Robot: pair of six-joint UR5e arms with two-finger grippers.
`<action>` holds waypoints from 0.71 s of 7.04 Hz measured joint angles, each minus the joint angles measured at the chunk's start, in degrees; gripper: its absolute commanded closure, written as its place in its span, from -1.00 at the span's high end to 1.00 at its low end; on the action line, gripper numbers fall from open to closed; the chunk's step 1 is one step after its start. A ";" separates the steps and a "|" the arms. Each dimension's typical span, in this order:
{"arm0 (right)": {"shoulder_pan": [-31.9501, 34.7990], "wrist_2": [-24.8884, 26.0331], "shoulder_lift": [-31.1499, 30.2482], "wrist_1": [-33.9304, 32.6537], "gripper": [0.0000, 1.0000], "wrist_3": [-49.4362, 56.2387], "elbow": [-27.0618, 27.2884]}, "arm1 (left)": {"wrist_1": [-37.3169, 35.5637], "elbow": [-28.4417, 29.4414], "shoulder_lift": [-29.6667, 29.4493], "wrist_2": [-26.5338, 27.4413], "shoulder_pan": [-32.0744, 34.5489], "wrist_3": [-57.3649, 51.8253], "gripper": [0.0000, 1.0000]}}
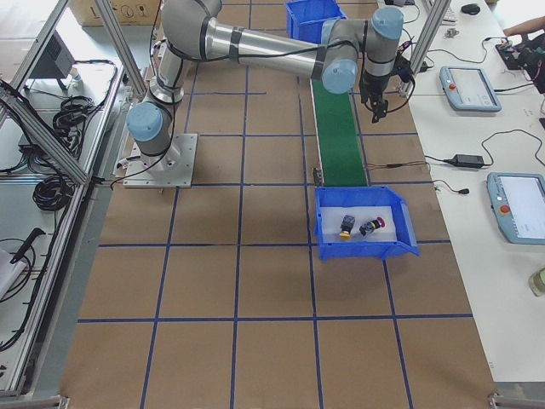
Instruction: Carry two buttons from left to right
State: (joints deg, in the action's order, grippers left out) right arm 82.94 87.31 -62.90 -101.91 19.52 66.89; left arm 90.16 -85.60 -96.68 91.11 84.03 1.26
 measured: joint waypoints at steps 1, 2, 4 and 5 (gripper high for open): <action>3.04 0.00 -2.66 1.36 1.00 -2.47 1.48 | 0.01 0.00 0.00 0.02 0.00 -0.02 1.00; 4.54 -0.14 -6.31 2.39 1.00 -4.35 4.18 | 0.01 0.00 0.03 0.01 0.00 -0.03 1.00; 5.29 -0.22 -14.57 4.88 0.97 -8.41 10.78 | 0.07 0.00 0.08 -0.01 0.00 -0.03 1.00; 5.35 -0.24 -17.80 7.38 0.95 -10.64 12.87 | 0.09 -0.01 0.11 -0.03 0.00 -0.01 1.00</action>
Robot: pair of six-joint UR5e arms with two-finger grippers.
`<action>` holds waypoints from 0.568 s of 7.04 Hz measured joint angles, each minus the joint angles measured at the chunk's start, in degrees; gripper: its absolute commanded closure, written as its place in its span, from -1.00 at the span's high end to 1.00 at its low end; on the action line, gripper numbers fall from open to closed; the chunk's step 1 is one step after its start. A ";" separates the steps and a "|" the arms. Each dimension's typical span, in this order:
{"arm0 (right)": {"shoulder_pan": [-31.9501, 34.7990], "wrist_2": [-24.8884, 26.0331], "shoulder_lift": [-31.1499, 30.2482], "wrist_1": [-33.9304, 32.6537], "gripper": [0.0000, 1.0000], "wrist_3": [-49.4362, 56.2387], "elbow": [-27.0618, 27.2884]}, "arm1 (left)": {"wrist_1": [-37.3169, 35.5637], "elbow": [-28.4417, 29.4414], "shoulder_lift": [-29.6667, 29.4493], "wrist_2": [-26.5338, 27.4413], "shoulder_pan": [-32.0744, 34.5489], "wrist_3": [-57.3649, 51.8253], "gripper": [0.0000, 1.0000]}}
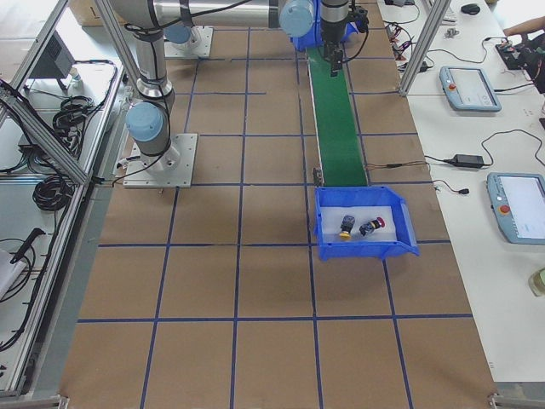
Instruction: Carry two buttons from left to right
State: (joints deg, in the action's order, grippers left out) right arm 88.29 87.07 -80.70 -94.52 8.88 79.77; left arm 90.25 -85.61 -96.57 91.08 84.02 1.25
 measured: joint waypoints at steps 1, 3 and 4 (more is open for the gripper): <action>-0.02 0.13 -2.12 2.81 0.96 -0.94 1.04 | 0.03 0.00 0.03 -0.01 0.00 0.04 1.00; -0.11 1.11 -4.06 5.87 0.97 -1.76 1.88 | 0.09 0.00 0.06 -0.05 0.00 0.05 1.00; -0.16 2.06 -4.40 6.30 0.97 -1.90 2.37 | 0.14 0.00 0.07 -0.06 0.02 0.01 1.00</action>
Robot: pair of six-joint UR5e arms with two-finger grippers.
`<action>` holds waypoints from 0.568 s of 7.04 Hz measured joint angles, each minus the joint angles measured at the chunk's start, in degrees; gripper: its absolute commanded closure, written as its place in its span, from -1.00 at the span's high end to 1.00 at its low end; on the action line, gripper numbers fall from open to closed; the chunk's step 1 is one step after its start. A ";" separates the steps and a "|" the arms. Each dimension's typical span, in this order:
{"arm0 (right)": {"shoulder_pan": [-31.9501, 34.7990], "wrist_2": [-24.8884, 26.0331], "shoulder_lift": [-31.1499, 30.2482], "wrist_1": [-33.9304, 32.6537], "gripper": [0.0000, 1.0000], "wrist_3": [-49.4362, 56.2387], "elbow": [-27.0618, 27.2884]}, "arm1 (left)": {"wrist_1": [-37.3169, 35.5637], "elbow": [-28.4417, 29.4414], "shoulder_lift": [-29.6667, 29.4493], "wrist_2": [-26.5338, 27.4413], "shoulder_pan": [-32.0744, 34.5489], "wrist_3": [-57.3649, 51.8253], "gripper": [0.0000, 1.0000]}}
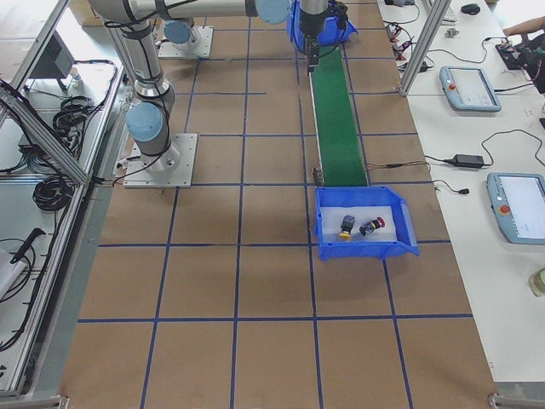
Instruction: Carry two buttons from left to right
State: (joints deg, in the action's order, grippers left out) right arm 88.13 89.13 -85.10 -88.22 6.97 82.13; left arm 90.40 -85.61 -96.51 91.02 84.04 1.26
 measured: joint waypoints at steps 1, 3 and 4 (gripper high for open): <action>-0.01 0.70 -0.34 0.07 0.97 -0.11 0.58 | 0.05 0.00 0.00 0.02 0.04 -0.08 1.00; 0.01 1.02 -1.20 -0.41 0.97 -0.27 2.38 | -0.19 0.05 -0.01 -0.02 -0.08 -0.74 1.00; 0.02 1.04 -1.74 -0.57 0.97 -0.27 3.38 | -0.26 0.08 -0.03 -0.04 -0.09 -0.90 1.00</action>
